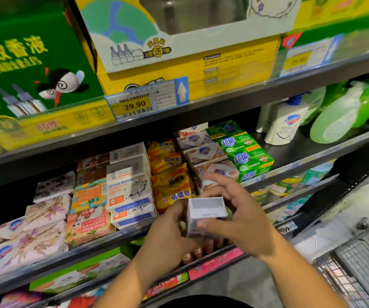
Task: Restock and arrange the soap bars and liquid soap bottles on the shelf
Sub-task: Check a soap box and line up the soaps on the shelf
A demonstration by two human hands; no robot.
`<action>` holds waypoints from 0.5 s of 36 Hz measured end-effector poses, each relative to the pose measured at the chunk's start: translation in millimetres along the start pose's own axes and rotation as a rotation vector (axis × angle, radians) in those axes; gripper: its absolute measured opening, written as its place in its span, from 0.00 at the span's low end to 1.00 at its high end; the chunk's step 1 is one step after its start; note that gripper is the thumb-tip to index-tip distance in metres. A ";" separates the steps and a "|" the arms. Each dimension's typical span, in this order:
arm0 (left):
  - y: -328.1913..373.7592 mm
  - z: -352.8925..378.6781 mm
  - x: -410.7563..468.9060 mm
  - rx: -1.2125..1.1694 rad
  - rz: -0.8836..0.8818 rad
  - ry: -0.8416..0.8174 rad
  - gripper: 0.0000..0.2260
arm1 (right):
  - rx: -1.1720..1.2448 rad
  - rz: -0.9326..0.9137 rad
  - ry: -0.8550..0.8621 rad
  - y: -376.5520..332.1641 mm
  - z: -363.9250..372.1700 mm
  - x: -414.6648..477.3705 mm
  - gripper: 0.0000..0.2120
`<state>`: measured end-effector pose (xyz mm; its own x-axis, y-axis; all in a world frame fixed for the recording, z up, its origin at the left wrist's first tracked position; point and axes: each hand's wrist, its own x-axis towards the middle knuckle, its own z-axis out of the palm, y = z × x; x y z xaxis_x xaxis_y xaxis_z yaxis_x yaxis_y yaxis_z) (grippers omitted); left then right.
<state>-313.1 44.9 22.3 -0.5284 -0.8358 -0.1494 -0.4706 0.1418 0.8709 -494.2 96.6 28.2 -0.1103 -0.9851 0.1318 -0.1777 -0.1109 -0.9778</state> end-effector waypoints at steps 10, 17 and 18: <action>29.4 -35.1 -6.0 -0.594 -0.093 0.182 0.26 | 0.254 0.125 0.088 -9.5 -19.0 11.3 0.22; 21.9 -38.0 -9.2 -0.535 -0.387 -0.063 0.17 | 0.032 0.455 0.013 8.5 -0.7 7.5 0.22; 21.3 -39.4 -8.3 -0.526 -0.382 -0.067 0.17 | 0.003 0.446 0.004 8.8 -1.8 7.5 0.21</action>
<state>-290.9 34.0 60.6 -0.4437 -0.7386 -0.5075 -0.2346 -0.4508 0.8612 -498.4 88.5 20.9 -0.1797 -0.9363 -0.3018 -0.1092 0.3239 -0.9398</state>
